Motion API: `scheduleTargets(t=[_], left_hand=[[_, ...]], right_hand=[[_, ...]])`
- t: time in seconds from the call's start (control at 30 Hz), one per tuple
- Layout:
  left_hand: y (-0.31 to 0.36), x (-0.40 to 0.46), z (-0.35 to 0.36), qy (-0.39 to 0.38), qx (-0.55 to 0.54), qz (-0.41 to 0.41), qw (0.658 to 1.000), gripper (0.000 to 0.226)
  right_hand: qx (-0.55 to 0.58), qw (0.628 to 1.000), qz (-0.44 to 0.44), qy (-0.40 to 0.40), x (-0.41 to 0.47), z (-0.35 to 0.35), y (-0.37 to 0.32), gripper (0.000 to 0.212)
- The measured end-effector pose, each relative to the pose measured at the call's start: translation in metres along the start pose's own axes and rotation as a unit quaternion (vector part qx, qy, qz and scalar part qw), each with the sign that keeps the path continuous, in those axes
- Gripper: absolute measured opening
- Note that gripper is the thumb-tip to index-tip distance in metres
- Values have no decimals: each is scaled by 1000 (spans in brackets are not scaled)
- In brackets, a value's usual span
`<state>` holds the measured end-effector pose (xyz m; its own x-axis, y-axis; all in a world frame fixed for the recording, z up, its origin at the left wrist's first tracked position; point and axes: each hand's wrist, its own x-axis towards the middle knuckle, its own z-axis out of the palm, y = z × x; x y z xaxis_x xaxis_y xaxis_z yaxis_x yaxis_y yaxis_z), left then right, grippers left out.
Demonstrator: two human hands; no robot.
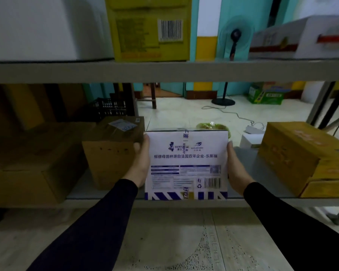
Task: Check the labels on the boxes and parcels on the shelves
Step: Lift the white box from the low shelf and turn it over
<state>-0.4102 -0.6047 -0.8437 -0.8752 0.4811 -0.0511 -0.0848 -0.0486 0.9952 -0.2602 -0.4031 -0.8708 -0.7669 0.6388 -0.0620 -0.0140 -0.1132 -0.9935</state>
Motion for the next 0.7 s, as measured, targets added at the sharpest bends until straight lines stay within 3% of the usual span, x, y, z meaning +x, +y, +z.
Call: scheduleTargets(t=[0.1, 0.23, 0.4, 0.6, 0.7], left_hand=[[14, 3, -2, -5, -32, -6, 999, 99], [68, -33, 6, -37, -30, 5, 999, 66], [91, -46, 9, -70, -8, 18, 997, 72], [91, -56, 7, -79, -30, 7, 996, 73], [84, -68, 9, -51, -73, 12, 996, 59]], right_hand=[[26, 1000, -4, 8, -12, 3, -26, 58], [63, 998, 12, -2, -27, -1, -63, 66], [78, 996, 18, -27, -44, -5, -91, 67], [68, 997, 22, -23, -56, -8, -87, 67], [96, 995, -3, -14, -65, -14, -74, 64]])
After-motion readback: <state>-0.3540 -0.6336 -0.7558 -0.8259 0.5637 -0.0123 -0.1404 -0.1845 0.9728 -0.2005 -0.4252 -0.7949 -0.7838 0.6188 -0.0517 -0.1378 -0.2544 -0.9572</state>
